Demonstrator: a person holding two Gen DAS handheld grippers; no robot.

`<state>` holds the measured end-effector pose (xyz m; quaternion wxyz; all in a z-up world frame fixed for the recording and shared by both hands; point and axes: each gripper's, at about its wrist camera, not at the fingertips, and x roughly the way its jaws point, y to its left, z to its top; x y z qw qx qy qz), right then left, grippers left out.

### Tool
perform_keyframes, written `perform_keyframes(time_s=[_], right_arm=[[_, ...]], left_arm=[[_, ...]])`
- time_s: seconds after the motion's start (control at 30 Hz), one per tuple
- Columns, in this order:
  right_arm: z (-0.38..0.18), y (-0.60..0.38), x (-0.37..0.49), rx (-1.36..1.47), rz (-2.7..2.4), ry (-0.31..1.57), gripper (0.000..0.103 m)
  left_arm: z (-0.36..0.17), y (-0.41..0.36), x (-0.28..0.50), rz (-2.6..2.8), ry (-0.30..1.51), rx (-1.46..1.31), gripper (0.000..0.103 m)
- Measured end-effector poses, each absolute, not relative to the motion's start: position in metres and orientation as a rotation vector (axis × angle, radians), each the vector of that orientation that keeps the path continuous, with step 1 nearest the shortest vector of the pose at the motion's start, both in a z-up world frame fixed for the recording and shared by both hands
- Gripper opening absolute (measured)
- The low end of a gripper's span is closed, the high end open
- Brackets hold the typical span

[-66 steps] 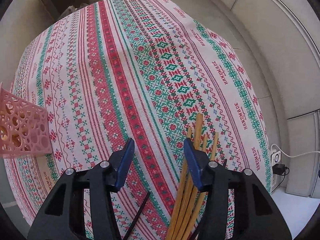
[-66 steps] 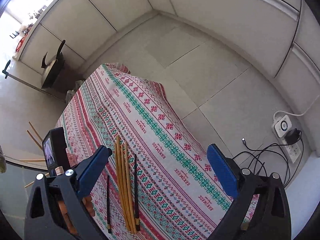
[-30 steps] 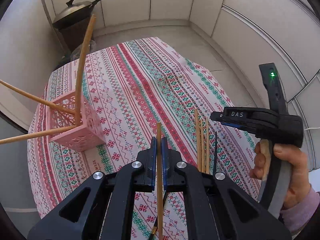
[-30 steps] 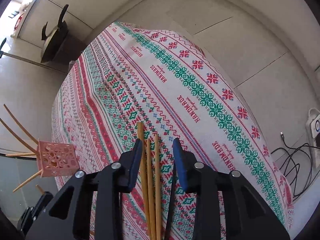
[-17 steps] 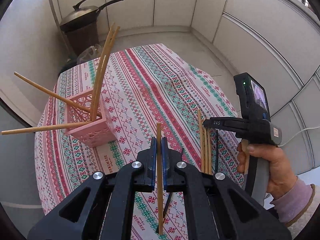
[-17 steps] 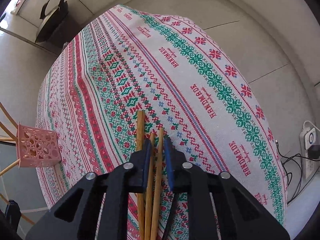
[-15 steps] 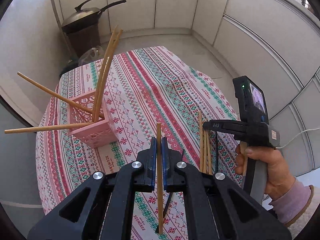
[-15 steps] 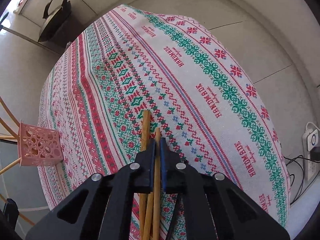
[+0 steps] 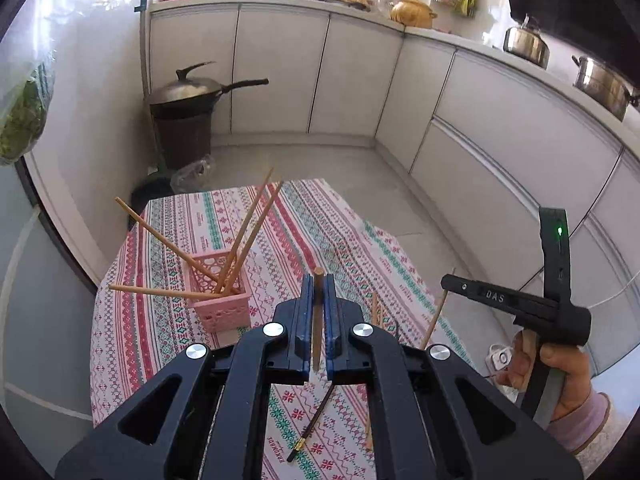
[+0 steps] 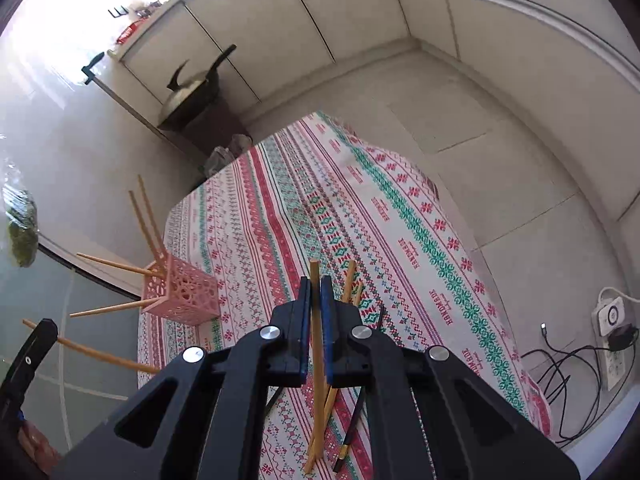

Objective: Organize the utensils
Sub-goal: 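Carry the chopstick to the pink holder with the left gripper while the right grasps another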

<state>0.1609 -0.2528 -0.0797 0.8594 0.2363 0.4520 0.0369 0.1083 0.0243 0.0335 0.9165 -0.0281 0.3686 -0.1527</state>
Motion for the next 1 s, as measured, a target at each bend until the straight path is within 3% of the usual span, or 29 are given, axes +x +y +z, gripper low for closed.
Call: perform_keyframes(time_s=[0.5, 0.87, 0.97, 1.0], right_arm=[[0.003, -0.273, 0.143, 0.635, 0.149, 0.736, 0.005], [0.005, -0.259, 0.148, 0.63, 0.171, 0.747, 0.005], [0.018, -0.25, 0.145, 0.616, 0.194, 0.729, 0.005], [0.024, -0.247, 0.144, 0.613, 0.202, 0.722, 0.005]], left_arm=[[0.142, 0.083, 0.119, -0.159, 0.431, -0.257, 0.004], [0.094, 0.115, 0.172, 0.018, 0.476, -0.277, 0.004], [0.066, 0.12, 0.187, 0.018, 0.523, -0.267, 0.006], [0.06, 0.123, 0.189, 0.025, 0.549, -0.276, 0.011]])
